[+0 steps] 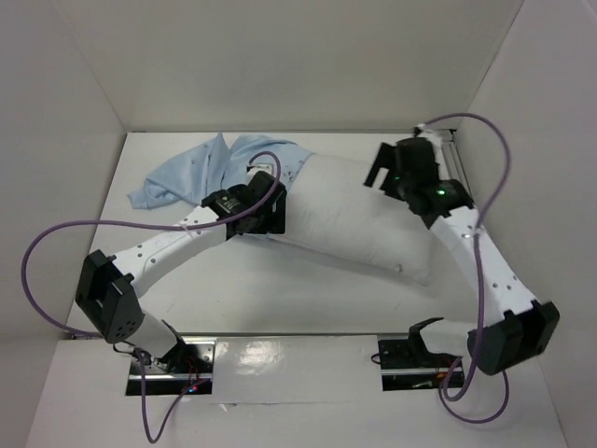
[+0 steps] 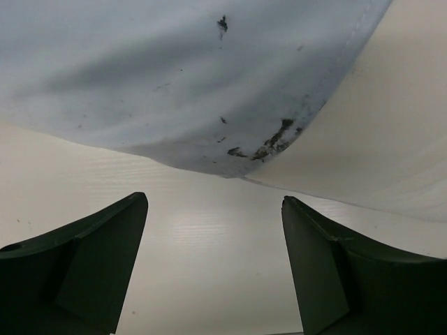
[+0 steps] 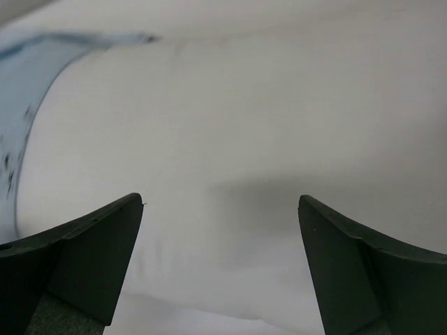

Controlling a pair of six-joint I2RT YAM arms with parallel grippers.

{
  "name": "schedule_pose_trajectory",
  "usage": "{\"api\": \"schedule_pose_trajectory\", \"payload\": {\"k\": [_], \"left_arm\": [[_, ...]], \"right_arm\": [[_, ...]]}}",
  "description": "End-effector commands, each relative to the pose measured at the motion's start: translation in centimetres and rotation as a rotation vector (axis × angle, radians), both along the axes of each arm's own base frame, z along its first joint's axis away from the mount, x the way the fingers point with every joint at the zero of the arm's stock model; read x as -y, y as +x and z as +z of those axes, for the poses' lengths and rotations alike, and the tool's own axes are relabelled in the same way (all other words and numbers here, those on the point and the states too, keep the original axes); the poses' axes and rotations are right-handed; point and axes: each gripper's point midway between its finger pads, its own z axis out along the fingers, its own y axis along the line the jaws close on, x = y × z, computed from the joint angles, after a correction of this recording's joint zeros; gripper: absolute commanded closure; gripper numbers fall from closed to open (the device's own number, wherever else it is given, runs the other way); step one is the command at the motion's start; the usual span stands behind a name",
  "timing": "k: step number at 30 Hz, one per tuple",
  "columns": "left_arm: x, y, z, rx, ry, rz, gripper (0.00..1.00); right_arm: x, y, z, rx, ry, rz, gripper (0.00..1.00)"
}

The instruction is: Put the pillow into the pillowcase

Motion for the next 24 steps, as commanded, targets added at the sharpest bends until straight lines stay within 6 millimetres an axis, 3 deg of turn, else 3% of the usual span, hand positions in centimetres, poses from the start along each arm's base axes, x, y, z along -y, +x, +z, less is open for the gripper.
{"api": "schedule_pose_trajectory", "payload": {"k": [1, 2, 4, 5, 8, 12, 18, 24], "left_arm": [[0.4, 1.9, 0.7, 0.06, 0.0, 0.068, 0.09], [0.5, 1.9, 0.3, 0.052, 0.007, 0.068, 0.11], [0.5, 2.2, -0.2, 0.052, 0.02, 0.074, 0.12], [0.6, 2.6, -0.6, 0.05, 0.025, 0.092, 0.15], [-0.3, 3.2, -1.4, 0.055, 0.065, 0.132, 0.22], [-0.9, 4.1, -1.0, 0.072, 0.096, 0.154, 0.26], [-1.3, 4.4, -0.4, 0.078, 0.084, 0.161, 0.41], [-1.9, 4.8, -0.2, 0.068, 0.086, 0.177, 0.45]], "right_arm": [[7.0, -2.0, -0.1, -0.03, 0.0, -0.152, 0.01], [9.6, -2.3, -1.6, -0.079, 0.027, -0.2, 0.01], [12.0, -3.0, -2.4, -0.098, 0.063, -0.239, 0.01], [14.5, -3.7, -3.9, -0.135, 0.082, -0.295, 0.01], [14.6, -4.5, -5.9, -0.166, 0.186, -0.276, 0.01], [12.4, -4.7, -8.4, -0.199, 0.285, -0.21, 0.01], [11.2, -5.4, -11.9, -0.265, 0.357, -0.197, 0.01], [10.4, -5.2, -12.6, -0.265, 0.375, -0.165, 0.04]]}}
